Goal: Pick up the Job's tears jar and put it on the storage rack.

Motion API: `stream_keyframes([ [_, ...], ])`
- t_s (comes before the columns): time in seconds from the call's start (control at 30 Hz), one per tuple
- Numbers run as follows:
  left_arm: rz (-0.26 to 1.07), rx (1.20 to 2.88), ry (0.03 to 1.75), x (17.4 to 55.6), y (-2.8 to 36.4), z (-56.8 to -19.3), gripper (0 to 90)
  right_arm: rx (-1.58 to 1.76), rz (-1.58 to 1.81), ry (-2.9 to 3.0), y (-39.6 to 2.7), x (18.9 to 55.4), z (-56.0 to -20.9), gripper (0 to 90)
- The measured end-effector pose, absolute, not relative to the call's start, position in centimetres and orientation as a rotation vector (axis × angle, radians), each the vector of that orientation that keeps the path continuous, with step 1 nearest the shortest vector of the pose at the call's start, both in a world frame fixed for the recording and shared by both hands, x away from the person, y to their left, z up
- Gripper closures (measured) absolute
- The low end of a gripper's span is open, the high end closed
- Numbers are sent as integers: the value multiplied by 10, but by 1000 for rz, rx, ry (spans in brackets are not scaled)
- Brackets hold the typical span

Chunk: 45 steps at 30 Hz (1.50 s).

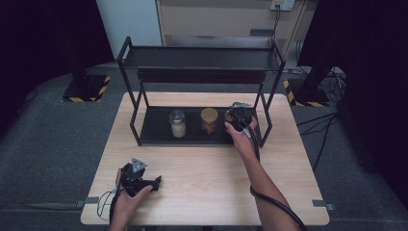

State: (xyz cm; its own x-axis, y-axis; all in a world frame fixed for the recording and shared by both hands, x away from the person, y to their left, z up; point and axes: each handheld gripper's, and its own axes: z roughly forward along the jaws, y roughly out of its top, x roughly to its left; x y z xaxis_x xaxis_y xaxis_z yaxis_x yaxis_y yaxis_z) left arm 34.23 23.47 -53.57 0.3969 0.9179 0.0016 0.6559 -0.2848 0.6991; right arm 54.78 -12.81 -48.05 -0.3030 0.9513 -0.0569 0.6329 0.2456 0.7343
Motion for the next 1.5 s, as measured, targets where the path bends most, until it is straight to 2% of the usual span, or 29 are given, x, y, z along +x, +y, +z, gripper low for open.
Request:
stream_keyframes([
  [1.3,548,2040,1339,342,235,-536,0,1481,886,2001,-129,550,-490,253],
  [1.5,548,2040,1339,342,235,-536,0,1467,903,1994,-127,548,-489,166],
])
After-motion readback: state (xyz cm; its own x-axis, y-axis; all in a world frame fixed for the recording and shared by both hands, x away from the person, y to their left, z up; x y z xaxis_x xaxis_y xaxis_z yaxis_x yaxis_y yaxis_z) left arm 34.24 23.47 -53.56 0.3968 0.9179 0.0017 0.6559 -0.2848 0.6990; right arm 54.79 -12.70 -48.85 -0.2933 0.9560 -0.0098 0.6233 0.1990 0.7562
